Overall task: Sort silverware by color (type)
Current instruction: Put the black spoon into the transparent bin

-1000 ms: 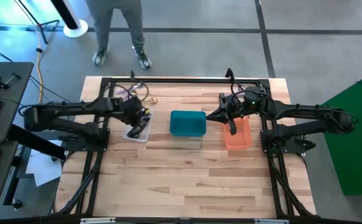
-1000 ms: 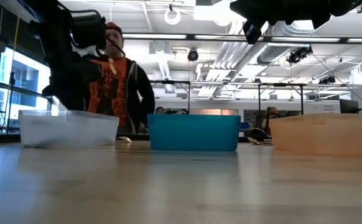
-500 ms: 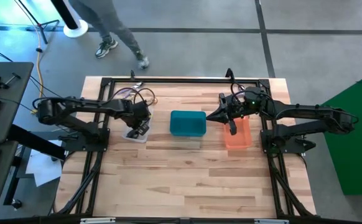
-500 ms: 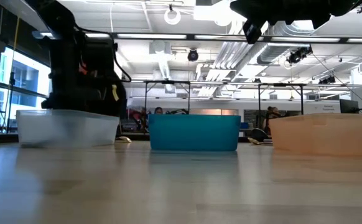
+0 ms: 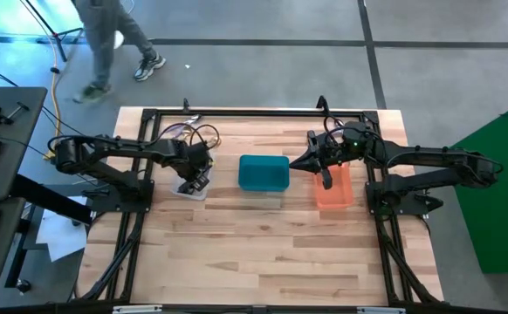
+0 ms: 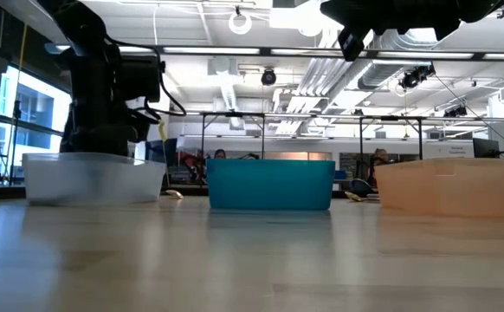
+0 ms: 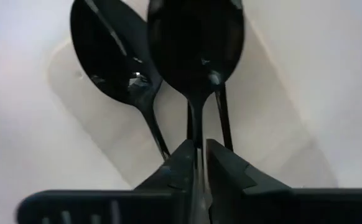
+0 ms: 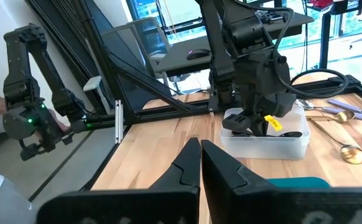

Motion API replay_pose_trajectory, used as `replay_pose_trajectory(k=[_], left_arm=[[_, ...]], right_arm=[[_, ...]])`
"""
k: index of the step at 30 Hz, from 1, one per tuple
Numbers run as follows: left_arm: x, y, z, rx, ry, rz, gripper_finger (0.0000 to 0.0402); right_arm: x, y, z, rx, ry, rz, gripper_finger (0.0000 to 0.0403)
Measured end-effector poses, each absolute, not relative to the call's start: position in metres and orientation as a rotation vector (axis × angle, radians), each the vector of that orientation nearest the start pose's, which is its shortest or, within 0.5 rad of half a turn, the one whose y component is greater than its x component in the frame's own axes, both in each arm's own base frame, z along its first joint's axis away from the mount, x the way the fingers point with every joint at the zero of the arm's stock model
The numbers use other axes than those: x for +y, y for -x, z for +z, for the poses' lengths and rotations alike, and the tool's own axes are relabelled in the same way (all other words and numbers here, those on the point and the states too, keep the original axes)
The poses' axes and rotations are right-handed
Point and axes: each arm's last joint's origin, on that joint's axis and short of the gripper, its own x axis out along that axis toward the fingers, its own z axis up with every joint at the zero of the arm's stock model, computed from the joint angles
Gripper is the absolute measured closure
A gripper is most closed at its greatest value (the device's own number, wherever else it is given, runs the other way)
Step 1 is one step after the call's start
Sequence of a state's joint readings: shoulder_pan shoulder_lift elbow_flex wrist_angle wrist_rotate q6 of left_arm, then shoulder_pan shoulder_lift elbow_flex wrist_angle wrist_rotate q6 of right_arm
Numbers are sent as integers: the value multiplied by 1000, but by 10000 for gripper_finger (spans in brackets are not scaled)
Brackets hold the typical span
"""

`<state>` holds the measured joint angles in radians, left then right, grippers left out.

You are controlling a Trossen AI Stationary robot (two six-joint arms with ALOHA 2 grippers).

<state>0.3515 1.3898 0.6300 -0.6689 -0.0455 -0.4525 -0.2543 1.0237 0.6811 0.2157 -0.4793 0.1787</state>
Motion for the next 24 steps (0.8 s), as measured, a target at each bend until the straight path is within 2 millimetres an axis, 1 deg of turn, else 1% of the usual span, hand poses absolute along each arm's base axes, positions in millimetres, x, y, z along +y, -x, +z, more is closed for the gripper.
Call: replay_pose_trajectory(k=[7, 12, 16, 20, 24], left_arm=[[72, -190, 146, 1314, 555, 663, 293], [72, -189, 147, 1308, 560, 670, 260], [72, -189, 147, 1303, 586, 668, 242], [72, -190, 148, 1304, 602, 659, 235], [74, -196, 159, 1288, 594, 660, 233]], right_arm=[[-44, -222, 291, 139, -222, 214, 403], [-44, -222, 291, 139, -220, 214, 403], [-44, -222, 291, 139, -221, 214, 403], [-44, -222, 291, 139, -221, 214, 403], [-44, -222, 291, 139, -223, 214, 403]])
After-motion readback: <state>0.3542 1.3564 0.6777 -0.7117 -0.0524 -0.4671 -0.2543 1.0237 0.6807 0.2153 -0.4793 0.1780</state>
